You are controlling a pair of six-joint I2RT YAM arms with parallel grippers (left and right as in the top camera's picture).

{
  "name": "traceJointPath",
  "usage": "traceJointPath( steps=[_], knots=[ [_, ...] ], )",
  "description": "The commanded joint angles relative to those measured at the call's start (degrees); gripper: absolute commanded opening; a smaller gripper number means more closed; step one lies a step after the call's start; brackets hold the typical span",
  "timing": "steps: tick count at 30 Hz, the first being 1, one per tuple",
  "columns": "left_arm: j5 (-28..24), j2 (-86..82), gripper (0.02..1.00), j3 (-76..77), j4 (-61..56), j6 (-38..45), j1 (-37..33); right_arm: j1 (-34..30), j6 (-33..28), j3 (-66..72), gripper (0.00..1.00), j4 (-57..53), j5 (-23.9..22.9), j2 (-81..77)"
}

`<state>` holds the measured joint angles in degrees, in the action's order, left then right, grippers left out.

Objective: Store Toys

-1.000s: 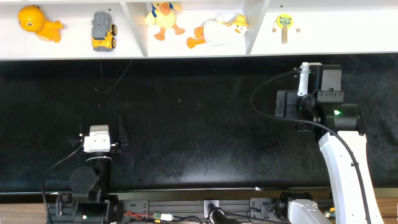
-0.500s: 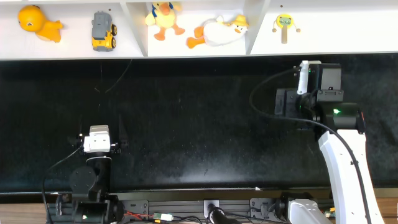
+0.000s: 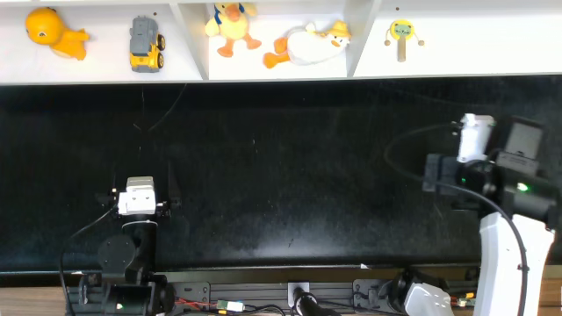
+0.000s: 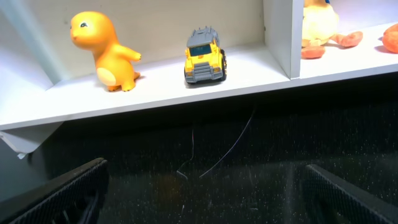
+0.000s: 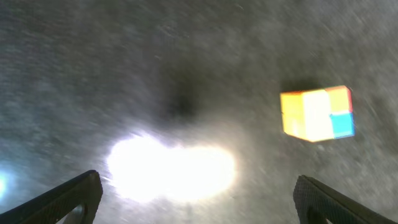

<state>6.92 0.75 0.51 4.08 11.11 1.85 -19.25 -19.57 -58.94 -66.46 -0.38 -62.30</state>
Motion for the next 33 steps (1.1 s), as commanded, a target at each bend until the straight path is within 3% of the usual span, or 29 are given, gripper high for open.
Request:
traceJointPath(
  steps=[1,9,17,33],
  knots=[
    [0.46,-0.59,0.998,-0.04,0.11,1.07,0.11,-9.33,-9.94,2.14,0.996,0.35,3.52,0.17],
    [0.46,-0.59,0.998,-0.04,0.11,1.07,0.11,-29.16,-24.79,4.26,1.0,2.29,9.46,-2.43],
    [0.48,-0.59,0.996,-0.04,0.11,1.07,0.11,-38.14,-42.38,4.26,0.996,4.79,13.14,-9.73],
    [0.46,-0.59,0.998,-0.04,0.11,1.07,0.11,-39.17,-46.01,4.24,0.996,17.51,20.15,-22.34]
  ],
)
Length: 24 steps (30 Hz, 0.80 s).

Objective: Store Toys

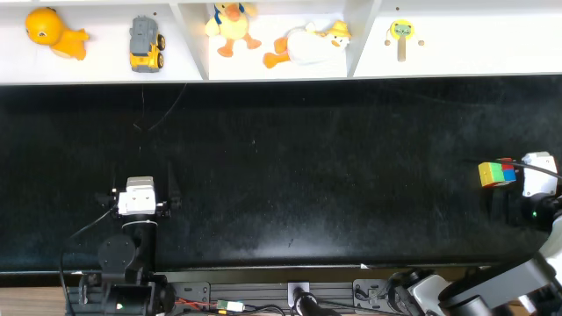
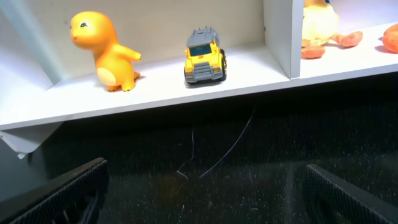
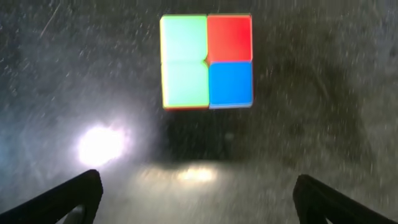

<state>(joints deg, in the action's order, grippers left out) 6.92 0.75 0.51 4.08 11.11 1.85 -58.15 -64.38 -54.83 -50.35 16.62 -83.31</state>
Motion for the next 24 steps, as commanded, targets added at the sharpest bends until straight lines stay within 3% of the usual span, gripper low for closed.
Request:
traceJointPath(
  steps=[1,12,24],
  knots=[
    [0.46,-0.59,0.998,-0.04,0.11,1.07,0.11,-0.26,-1.18,0.13,0.993,1.77,3.45,-1.68],
    [0.46,-0.59,0.998,-0.04,0.11,1.07,0.11,2.51,6.14,0.13,0.993,8.2,4.55,-3.72],
    [0.46,-0.59,0.998,-0.04,0.11,1.07,0.11,4.13,7.67,0.13,0.996,9.07,4.55,-7.52]
  ],
)
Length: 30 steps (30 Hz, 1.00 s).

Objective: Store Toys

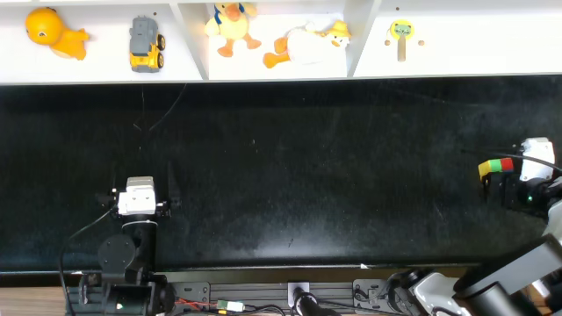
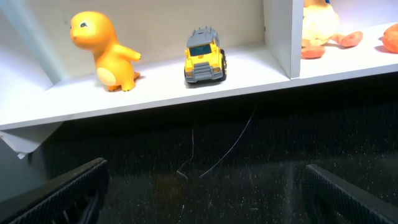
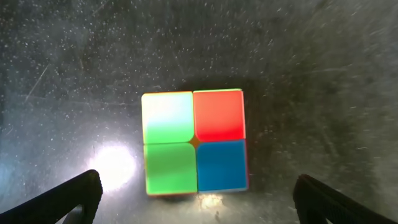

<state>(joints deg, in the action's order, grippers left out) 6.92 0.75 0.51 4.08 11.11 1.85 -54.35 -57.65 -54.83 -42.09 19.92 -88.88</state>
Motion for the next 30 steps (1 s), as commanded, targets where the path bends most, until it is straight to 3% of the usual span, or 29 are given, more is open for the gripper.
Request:
traceJointPath(
  steps=[1,11,20,30],
  knots=[
    [0.48,-0.59,0.998,-0.04,0.11,1.07,0.11,0.39,0.94,0.13,0.996,0.92,1.27,-2.27],
    [0.48,-0.59,0.998,-0.04,0.11,1.07,0.11,2.8,2.45,0.13,0.993,2.54,1.46,-4.59],
    [0.46,-0.59,0.998,-0.04,0.11,1.07,0.11,3.43,3.93,0.15,0.847,3.54,1.01,-4.9],
    [0.48,-0.59,0.998,-0.04,0.11,1.05,0.11,3.45,4.98,0.15,0.511,3.54,1.03,-4.87]
  ],
)
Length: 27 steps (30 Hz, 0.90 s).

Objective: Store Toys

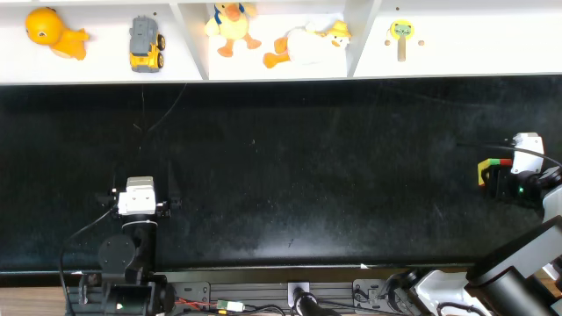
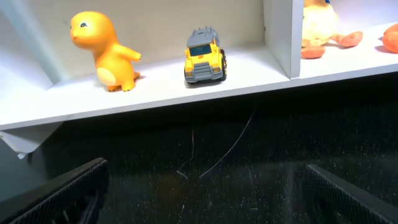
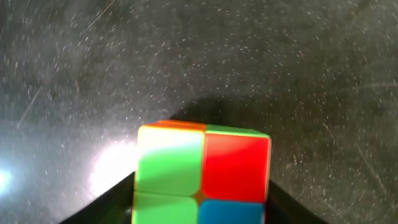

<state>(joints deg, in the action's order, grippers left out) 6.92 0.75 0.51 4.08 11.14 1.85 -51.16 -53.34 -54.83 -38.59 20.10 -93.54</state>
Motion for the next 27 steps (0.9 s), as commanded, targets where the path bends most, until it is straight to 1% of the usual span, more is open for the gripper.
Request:
traceJointPath(
  steps=[1,3,8,12,19,23,27],
  knots=[
    [0.48,-0.59,0.998,-0.04,0.11,1.05,0.11,0.26,0.68,0.15,0.483,0.07,0.85,-0.22],
    [0.48,-0.59,0.998,-0.04,0.11,1.05,0.11,0.35,0.83,0.15,0.428,0.11,0.85,-0.2],
    [0.46,-0.59,0.998,-0.04,0.11,1.05,0.11,1.79,1.38,0.15,0.411,0.22,0.72,0.17],
    [0.46,-0.59,0.998,-0.04,0.11,1.05,0.11,3.78,5.92,0.15,0.375,1.84,-0.28,2.25],
    [0.48,-0.59,0.998,-0.04,0.11,1.05,0.11,7.58,9.75,0.15,0.373,3.72,-0.81,8.17],
    [0.46,-0.59,0.996,-0.04,0.11,1.05,0.11,10.27,12.24,0.13,0.369,5.53,-2.95,10.69],
    [0.46,-0.59,0.998,-0.04,0.11,1.05,0.11,13.0,14.12,-0.37,0.364,7.58,-6.34,11.37]
  ],
)
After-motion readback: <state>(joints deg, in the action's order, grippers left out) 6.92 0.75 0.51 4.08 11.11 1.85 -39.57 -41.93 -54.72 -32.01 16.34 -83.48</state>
